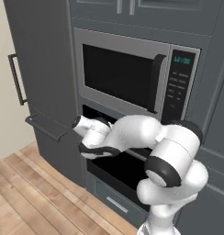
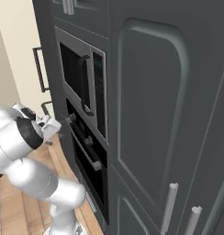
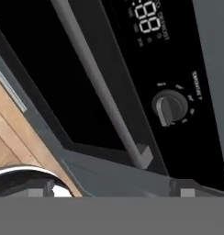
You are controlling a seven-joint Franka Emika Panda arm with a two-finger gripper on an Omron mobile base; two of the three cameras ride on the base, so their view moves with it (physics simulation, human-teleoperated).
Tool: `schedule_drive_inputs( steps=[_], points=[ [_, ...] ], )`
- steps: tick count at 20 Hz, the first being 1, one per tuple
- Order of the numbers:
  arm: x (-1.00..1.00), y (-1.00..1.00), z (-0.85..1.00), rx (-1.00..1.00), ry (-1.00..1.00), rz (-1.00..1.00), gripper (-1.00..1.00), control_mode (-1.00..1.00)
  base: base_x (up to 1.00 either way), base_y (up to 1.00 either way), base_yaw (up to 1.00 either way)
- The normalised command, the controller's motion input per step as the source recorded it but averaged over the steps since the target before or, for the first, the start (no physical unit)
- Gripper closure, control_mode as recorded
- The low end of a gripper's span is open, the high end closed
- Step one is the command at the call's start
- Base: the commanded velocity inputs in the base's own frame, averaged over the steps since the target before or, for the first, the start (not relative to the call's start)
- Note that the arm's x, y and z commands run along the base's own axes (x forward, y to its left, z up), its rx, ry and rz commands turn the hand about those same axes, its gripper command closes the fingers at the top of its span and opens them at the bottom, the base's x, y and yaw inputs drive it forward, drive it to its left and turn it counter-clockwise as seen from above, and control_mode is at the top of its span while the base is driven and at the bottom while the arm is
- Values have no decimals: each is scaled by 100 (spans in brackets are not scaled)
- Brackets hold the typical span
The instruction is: Take the baked cake out of the oven and place it on the plate for cooling. Then close the oven door.
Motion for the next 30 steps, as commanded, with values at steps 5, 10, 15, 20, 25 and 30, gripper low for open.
schedule_drive_inputs(
  steps=[5, 10, 15, 20, 25, 30],
  points=[
    [27, -17, -39, -22, -11, -10, -100, -100, 0, 0, 0],
    [6, -43, -31, -9, -6, -1, -100, -100, 0, 0, 0],
    [3, -46, -22, -1, -1, 0, -100, -100, 0, 0, 0],
    [22, -57, -23, 0, 0, 3, -100, -100, 0, 0, 0],
    [34, -50, -22, 0, 0, 9, -100, -100, 0, 0, 0],
    [13, -44, -29, 0, 0, 11, -100, -100, 0, 0, 0]
  ],
)
